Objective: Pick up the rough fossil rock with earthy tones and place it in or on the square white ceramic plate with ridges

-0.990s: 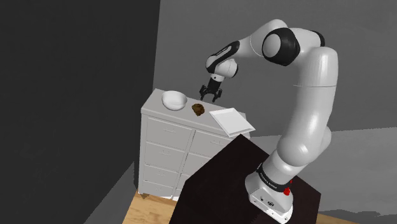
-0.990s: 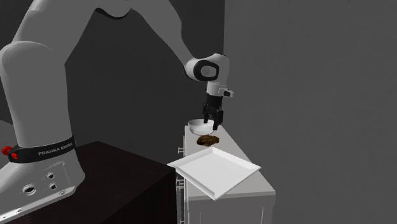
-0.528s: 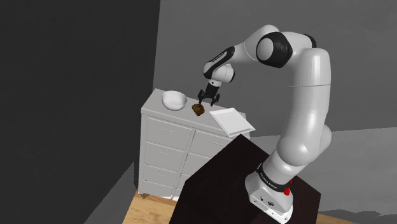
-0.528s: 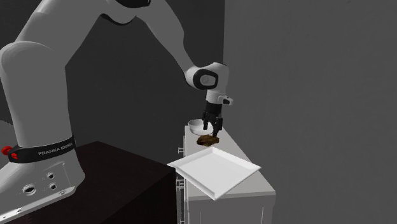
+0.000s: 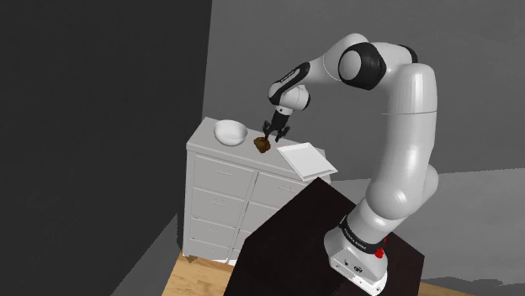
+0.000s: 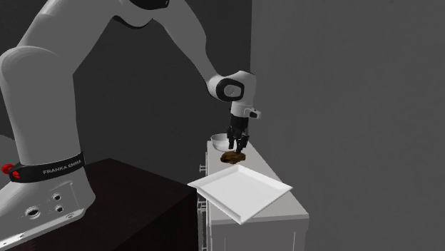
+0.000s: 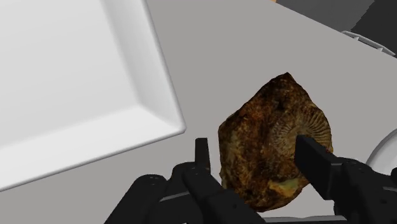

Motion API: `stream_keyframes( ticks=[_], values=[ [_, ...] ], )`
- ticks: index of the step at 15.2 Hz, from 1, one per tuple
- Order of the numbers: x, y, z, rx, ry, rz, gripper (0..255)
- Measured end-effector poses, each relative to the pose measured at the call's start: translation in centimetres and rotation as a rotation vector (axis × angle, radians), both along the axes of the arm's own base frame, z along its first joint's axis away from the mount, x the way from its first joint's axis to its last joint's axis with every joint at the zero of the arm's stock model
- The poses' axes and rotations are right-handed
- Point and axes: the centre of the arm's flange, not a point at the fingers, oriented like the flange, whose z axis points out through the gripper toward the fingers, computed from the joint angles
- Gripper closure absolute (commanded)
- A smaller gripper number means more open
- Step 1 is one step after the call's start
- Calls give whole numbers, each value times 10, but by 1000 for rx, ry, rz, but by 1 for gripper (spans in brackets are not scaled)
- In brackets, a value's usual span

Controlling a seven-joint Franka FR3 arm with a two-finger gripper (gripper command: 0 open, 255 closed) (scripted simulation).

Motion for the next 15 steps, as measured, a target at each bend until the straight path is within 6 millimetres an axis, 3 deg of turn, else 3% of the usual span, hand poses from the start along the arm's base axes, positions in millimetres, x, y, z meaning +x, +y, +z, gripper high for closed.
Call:
stream_keyframes(
  ticks=[8, 9, 11, 15],
  values=[
    [0, 0, 0, 0, 0, 0, 255],
    [0, 0, 0, 0, 0, 0, 0],
    [4, -2, -2, 3, 2, -48, 0],
    [34, -23, -21, 29, 31, -478, 0]
  ],
)
